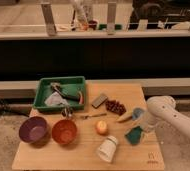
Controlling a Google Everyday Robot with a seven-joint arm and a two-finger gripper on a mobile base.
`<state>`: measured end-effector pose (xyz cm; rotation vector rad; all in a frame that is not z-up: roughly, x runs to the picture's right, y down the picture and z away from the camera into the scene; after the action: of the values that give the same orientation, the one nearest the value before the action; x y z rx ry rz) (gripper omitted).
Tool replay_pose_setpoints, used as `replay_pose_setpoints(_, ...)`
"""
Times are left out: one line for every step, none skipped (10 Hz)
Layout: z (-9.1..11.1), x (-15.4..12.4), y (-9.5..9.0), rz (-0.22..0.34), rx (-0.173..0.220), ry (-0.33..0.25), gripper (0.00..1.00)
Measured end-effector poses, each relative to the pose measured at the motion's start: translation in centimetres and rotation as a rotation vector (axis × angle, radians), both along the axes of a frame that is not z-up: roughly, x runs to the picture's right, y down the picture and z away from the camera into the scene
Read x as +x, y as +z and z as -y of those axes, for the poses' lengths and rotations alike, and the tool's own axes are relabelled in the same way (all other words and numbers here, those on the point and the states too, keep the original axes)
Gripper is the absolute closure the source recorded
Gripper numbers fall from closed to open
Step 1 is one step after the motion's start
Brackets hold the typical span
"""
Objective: Place sponge in plastic cup
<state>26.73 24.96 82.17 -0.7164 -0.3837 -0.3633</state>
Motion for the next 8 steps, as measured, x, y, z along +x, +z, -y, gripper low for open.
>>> replay_pose_setpoints(0.0,0.0,0.07,0.003,-0.003,0.001,0.46)
replay_pose_setpoints(0.03,0.01,0.12,0.006,-0.005,0.003,0.46)
replay_pose_setpoints(0.05,0.06,0.18,0.008,-0.006,0.005,0.53)
replay_pose_setpoints(0.05,0.12,0.23,0.009,-0.007,0.007,0.63)
replay_pose_setpoints(0.1,0.15,0.25,0.01,-0.007,0.008,0.68)
replay_pose_setpoints(0.11,0.18,0.24,0.012,-0.008,0.009,0.69)
replay_pose_setpoints(0.08,0.21,0.18,0.014,-0.007,0.009,0.69)
replay_pose_setpoints(0.13,0.13,0.04,0.016,-0.006,0.008,0.69)
